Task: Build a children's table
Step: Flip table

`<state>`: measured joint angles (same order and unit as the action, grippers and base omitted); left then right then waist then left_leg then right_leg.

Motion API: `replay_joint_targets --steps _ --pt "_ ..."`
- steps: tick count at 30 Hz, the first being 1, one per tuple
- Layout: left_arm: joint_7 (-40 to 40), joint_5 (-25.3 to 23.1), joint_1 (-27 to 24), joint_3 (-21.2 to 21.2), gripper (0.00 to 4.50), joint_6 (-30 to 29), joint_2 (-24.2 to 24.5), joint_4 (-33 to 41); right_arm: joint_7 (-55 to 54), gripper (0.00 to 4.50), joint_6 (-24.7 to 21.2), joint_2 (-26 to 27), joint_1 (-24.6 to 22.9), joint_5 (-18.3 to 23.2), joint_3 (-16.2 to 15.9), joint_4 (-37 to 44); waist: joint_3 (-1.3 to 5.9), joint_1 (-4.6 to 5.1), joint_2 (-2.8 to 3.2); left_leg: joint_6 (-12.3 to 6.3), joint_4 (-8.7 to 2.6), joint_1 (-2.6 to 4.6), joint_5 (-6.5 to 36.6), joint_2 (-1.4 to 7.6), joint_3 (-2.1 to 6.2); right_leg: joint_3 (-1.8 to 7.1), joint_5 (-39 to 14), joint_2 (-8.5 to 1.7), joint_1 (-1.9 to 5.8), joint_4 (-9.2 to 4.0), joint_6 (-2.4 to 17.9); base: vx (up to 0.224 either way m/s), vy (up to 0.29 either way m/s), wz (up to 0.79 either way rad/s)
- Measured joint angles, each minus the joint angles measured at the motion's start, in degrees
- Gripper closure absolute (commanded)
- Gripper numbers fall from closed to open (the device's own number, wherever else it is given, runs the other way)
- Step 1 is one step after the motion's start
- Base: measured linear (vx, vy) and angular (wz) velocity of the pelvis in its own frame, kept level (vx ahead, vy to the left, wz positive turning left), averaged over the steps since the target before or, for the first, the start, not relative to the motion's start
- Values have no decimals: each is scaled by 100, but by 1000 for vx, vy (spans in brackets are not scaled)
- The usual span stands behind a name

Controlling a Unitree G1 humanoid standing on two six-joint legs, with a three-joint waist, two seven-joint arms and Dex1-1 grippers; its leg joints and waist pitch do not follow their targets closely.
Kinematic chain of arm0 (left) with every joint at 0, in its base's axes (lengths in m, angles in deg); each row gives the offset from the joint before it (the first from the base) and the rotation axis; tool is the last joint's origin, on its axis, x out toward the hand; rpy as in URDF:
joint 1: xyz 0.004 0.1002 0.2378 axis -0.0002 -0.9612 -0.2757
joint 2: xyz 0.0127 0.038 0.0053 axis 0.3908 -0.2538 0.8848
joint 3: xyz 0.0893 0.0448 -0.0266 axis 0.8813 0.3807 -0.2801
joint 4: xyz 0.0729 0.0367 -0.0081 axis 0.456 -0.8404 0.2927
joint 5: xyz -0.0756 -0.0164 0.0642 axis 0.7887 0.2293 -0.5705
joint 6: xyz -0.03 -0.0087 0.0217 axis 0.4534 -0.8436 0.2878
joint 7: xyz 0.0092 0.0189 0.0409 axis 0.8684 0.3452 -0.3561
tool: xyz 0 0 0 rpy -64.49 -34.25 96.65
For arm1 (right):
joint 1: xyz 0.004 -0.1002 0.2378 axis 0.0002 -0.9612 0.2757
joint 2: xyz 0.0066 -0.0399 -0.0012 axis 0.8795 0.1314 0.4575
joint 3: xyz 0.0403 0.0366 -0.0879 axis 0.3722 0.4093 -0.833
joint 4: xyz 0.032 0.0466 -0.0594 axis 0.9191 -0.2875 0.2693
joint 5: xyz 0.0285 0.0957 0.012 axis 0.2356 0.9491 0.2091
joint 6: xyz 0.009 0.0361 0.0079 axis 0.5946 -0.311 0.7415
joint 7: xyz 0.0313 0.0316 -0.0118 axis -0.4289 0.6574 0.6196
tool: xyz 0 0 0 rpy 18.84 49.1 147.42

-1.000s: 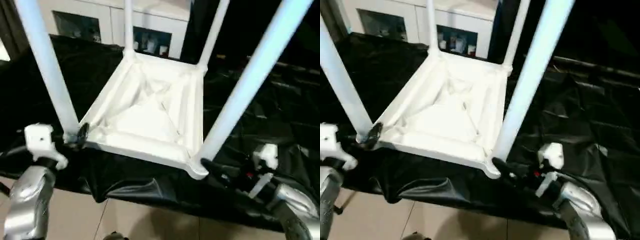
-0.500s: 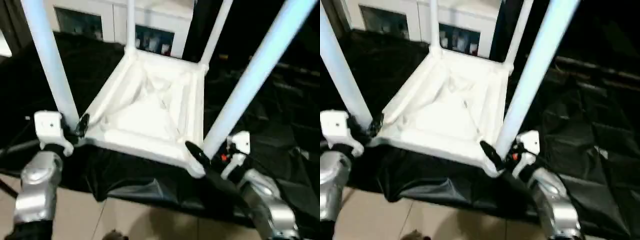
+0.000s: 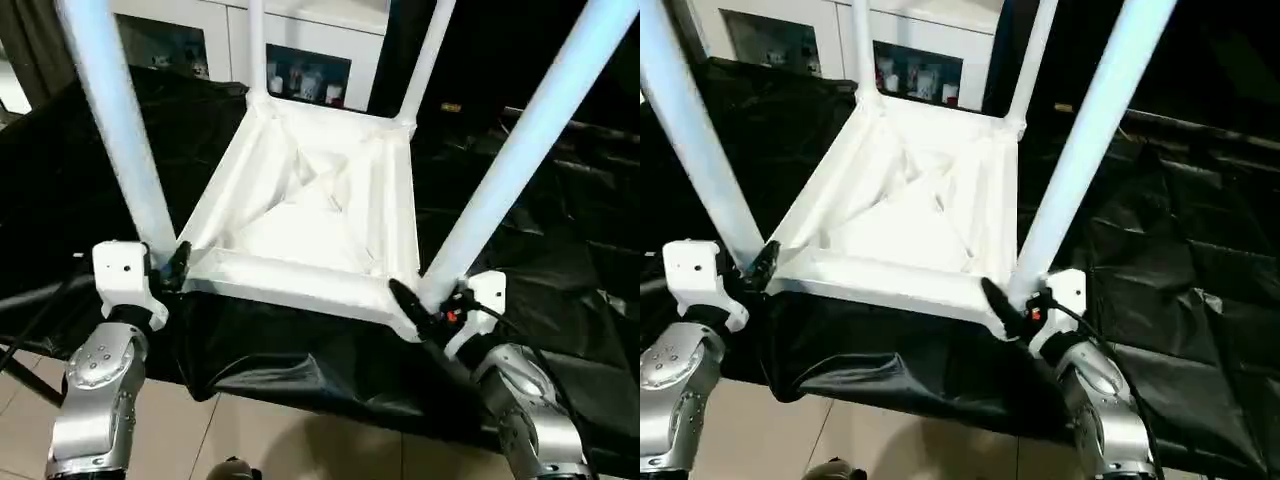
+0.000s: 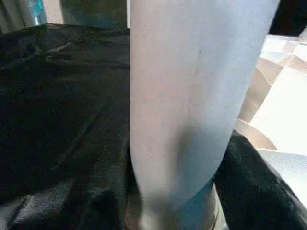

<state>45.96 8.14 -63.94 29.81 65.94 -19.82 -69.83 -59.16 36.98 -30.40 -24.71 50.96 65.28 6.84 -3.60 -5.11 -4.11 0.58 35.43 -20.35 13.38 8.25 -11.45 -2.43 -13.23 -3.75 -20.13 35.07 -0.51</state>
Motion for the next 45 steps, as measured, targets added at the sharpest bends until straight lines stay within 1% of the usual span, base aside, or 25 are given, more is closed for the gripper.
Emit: replay_joint_targets --steps 3,4,7,9,10,12,14,17,18,20,21,24,25,26,28,29,30,31,35,36,39,42,43,45 --pt "27 0 2 100 234 -101 0 79 -189 192 5 -3 87 -24 77 -74 0 -9 -1 3 0 -2 -2 1 0 -1 -1 2 -2 0 0 0 0 0" --pt "41 0 2 137 234 -126 0 96 -230 192 23 -7 101 -53 92 -88 0 -10 -1 3 0 -4 -2 2 0 -1 -1 2 -3 -1 -1 0 0 0" --pt "83 0 17 183 236 -180 -15 121 -328 226 108 -18 112 -147 105 -119 1 -14 -2 3 0 -6 -3 2 -2 -1 -2 2 -2 -4 0 0 0 0" --pt "84 0 49 214 236 -218 -22 120 -388 229 181 -23 128 -239 130 -153 0 -19 -5 -3 0 -7 -6 1 -4 0 -2 1 -3 -4 0 0 0 0" --pt "87 -16 104 247 236 -238 -32 86 -445 237 202 -26 139 -261 157 -176 -2 -28 -11 -4 0 -8 -8 1 -4 -1 -2 0 -2 -4 0 0 0 0" --pt "114 -76 309 331 236 -276 -46 -89 -593 247 229 -26 166 -301 223 -222 -4 -60 -11 0 0 -16 -15 2 -6 0 -2 0 -4 -3 0 0 0 0" --pt "146 -162 666 486 236 -278 -90 -451 -863 250 296 -26 214 -374 346 -322 -8 -125 -4 7 0 -23 -21 5 -15 7 -1 -1 -5 -1 -1 0 0 0" --pt "213 -258 1024 655 236 -221 -210 -832 -1187 253 326 -25 220 -393 542 -341 -21 -164 20 6 -1 -42 -29 6 -29 11 -3 -10 -15 -2 -3 0 0 0" --pt "250 -273 1126 702 236 -187 -240 -951 -1270 254 345 -25 203 -400 600 -328 -19 -174 25 -3 -1 -57 -38 6 -32 8 -2 -14 -14 2 -4 0 0 0" --pt "274 -353 1367 809 236 -152 -330 -1192 -1440 254 403 -30 172 -433 716 -302 -17 -181 45 -2 -1 -96 -96 4 -41 10 2 -23 -51 13 -13 0 0 0" --pt "274 -372 1422 843 236 -142 -358 -1243 -1469 254 418 -36 160 -440 757 -291 -15 -166 48 0 -1 -109 -102 3 -49 12 5 -28 -68 16 -19 0 0 0" --pt "187 -476 1686 950 237 -131 -519 -1548 -1450 255 408 -310 153 -595 739 -292 -5 -129 99 -24 -1 -139 -114 -6 -51 9 13 -42 -92 17 -30 0 0 0" --pt "120 -489 1730 950 237 -131 -569 -1618 -1434 199 416 -376 154 -640 701 -310 3 -107 124 -29 -1 -140 -114 -6 -51 8 13 -43 -93 18 -30 0 0 0" --pt "77 -490 1748 950 237 -131 -599 -1663 -1407 185 437 -406 158 -647 698 -329 8 -81 135 -38 -1 -140 -110 -5 -51 6 13 -43 -93 19 -30 0 0 0" --pt "-28 -491 1786 934 238 -125 -650 -1715 -1267 180 480 -435 171 -696 686 -399 7 -15 144 -62 -1 -139 -105 2 -49 -2 12 -42 -95 28 -29 0 0 0" --pt "-53 -491 1790 926 238 -110 -657 -1733 -1254 166 519 -427 179 -695 692 -417 6 2 149 -64 -1 -139 -108 4 -49 -4 12 -41 -95 32 -29 0 0 0" --pt "-60 -491 1792 910 238 -96 -667 -1756 -1255 166 544 -410 207 -690 705 -434 4 16 156 -66 -1 -139 -112 4 -50 -4 13 -42 -97 34 -27 0 0 0" --pt "-68 -491 1805 884 238 -89 -685 -1787 -1264 143 591 -399 236 -668 740 -445 4 22 164 -70 -1 -139 -115 4 -50 -3 16 -42 -98 35 -23 0 0 0" --pt "-111 -492 1846 881 238 -89 -763 -1842 -1300 128 844 -290 285 -485 882 -337 5 17 169 -72 -1 -140 -118 4 -50 -3 20 -42 -98 35 -18 0 0 0" --pt "-114 -492 1849 885 238 -89 -768 -1845 -1295 103 903 -273 266 -441 897 -299 4 12 176 -72 -1 -140 -118 4 -50 -4 20 -42 -98 33 -18 0 0 0" --pt "-123 -492 1853 886 238 -80 -781 -1853 -1302 90 1056 -190 50 -375 909 -70 4 4 195 -73 -1 -148 -117 4 -50 -6 20 -42 -100 27 -18 0 0 0" --pt "-141 -492 1929 889 238 -68 -808 -1952 -1219 51 1137 -90 -331 -291 933 255 4 -6 209 -82 -1 -158 -122 4 -50 -9 20 -44 -106 28 -19 0 0 0" --pt "-155 -492 1933 880 238 -68 -810 -1963 -1186 51 1178 -63 -510 -247 933 389 6 1 217 -82 -1 -158 -122 4 -50 -8 21 -45 -106 28 -19 0 0 0" --pt "-186 -493 1934 869 238 -70 -818 -1973 -1195 41 1229 -63 -642 -249 947 416 5 19 220 -85 -1 -159 -125 3 -50 -7 31 -45 -106 25 -21 0 0 0"
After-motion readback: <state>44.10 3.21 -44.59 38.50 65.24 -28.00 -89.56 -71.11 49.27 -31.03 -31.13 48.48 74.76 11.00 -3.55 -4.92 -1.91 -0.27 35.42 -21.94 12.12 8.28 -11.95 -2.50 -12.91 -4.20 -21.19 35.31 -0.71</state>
